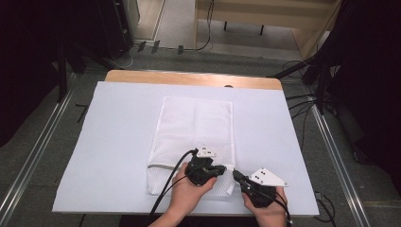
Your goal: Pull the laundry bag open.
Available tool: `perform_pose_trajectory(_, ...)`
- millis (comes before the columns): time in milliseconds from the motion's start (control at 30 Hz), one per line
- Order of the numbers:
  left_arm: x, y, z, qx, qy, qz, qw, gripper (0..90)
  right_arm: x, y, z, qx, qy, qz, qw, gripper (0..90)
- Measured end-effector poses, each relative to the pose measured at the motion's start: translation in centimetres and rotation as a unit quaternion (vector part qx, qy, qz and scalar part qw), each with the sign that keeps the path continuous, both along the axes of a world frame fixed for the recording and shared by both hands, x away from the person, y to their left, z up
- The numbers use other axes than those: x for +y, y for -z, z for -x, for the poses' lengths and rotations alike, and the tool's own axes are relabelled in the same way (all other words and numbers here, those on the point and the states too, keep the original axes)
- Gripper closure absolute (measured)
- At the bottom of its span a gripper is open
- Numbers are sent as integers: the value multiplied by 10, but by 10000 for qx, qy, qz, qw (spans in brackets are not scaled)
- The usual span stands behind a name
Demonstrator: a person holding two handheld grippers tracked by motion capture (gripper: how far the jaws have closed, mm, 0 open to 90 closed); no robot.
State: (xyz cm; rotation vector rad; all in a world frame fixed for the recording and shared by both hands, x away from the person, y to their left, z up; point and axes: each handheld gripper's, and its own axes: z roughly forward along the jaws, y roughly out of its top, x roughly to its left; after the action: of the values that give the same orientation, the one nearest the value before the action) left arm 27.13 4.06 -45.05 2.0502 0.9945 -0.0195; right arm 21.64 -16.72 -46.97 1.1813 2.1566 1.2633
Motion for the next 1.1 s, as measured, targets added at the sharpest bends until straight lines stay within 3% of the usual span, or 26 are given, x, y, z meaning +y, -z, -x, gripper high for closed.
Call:
perform_pose_trajectory(200,3,1,1,-77,1,-76,9999,884,1,-3,1,-28,71,89,9999,900)
perform_pose_trajectory(467,24,6,-1,-73,-115,-182,9997,884,1,-5,3,-3,103,155,9998,900)
perform_pose_trajectory(933,90,9,0,-14,-599,-184,9980,883,-2,-12,6,-120,154,111,9997,900)
perform_pose_trajectory(1033,102,10,2,-61,-774,-267,9966,883,0,-13,7,-147,164,170,9996,900)
perform_pose_trajectory(1100,113,10,2,-29,-849,-212,9962,883,-2,-15,7,-192,227,202,9994,900)
